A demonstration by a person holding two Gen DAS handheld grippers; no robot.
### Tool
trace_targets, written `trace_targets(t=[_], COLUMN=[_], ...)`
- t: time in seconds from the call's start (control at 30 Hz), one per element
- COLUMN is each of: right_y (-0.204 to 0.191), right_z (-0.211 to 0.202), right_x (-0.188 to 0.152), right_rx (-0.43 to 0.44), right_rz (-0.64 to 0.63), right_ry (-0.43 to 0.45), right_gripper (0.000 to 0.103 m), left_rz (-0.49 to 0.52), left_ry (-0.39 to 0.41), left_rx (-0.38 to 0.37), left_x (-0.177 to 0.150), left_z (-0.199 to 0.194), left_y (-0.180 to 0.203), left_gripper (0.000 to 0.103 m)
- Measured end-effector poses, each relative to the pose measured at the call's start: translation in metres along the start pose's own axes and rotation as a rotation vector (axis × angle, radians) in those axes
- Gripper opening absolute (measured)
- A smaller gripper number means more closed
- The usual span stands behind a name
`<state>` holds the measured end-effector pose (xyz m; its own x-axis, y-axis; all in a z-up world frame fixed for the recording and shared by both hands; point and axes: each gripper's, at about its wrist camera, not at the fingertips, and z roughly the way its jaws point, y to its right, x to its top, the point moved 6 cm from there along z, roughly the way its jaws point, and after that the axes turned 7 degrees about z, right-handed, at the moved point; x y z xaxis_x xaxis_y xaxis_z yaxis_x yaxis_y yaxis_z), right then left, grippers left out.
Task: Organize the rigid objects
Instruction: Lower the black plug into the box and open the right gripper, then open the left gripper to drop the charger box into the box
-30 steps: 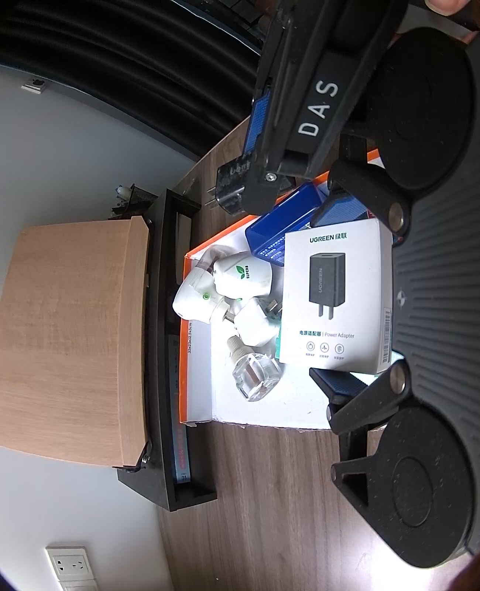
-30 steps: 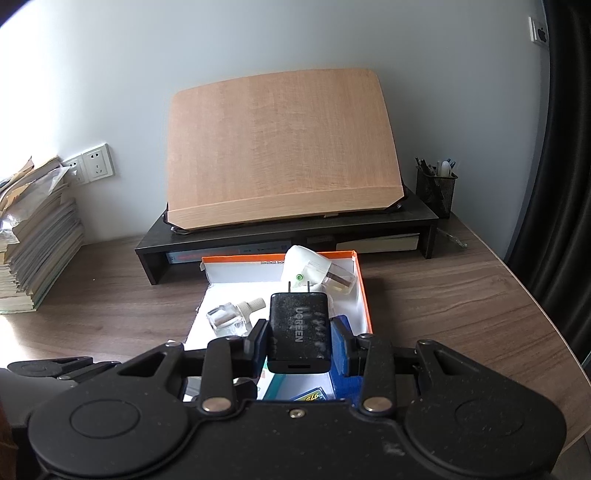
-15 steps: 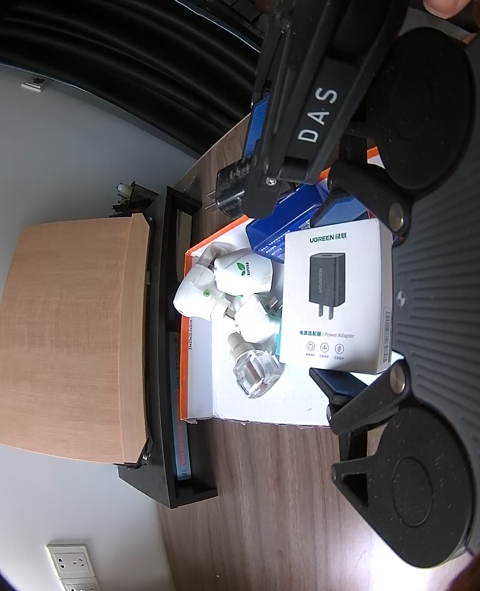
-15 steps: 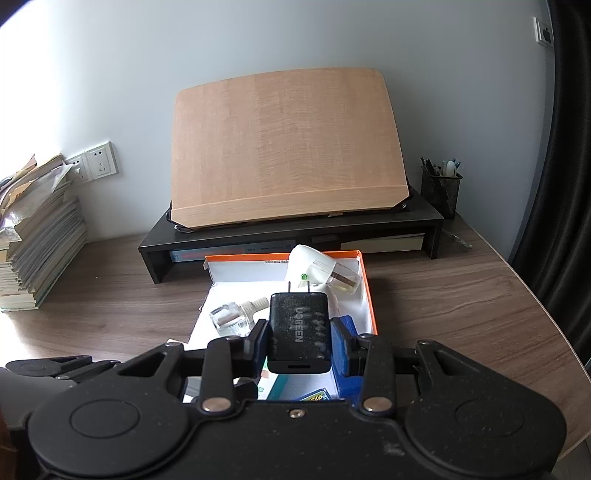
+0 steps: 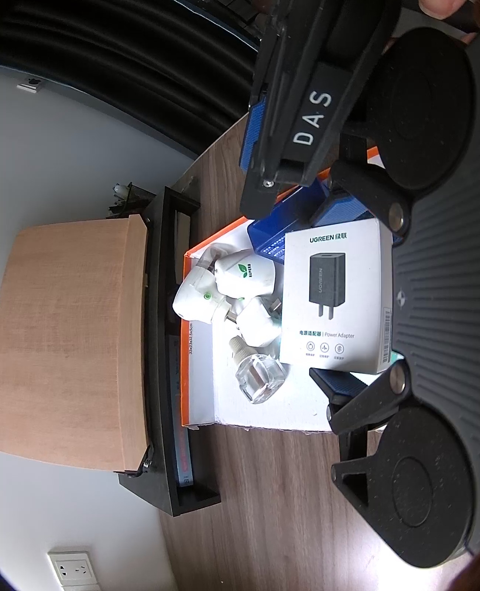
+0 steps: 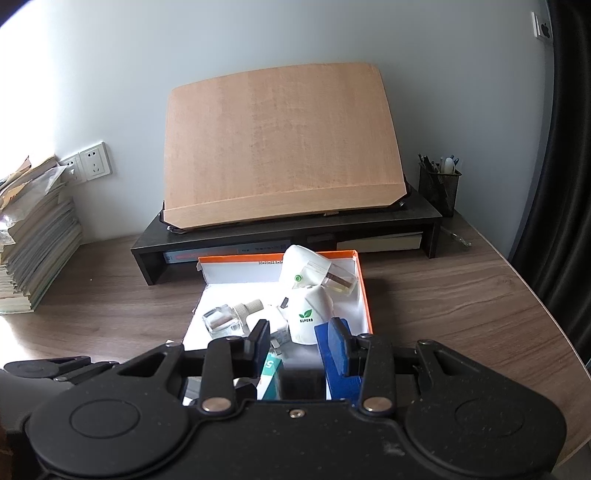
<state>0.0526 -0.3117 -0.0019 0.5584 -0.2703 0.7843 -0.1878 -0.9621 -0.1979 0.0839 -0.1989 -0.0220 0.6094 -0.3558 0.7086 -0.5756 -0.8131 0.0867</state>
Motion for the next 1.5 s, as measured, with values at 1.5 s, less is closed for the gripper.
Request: trace_targets(t=[1.5], right_y=[0.065], right_z=[-0.080], right_x=[-0.021], right_rx=[-0.079], right_rz=[0.019], right_ry=[0.123], right_gripper=[0.084], left_rz=[-0.076], left_ry=[0.024], left_rx=[0.118], left_x=[-0.009], left_z=[-0.047], left_y=[0.018], left_gripper=[0.103])
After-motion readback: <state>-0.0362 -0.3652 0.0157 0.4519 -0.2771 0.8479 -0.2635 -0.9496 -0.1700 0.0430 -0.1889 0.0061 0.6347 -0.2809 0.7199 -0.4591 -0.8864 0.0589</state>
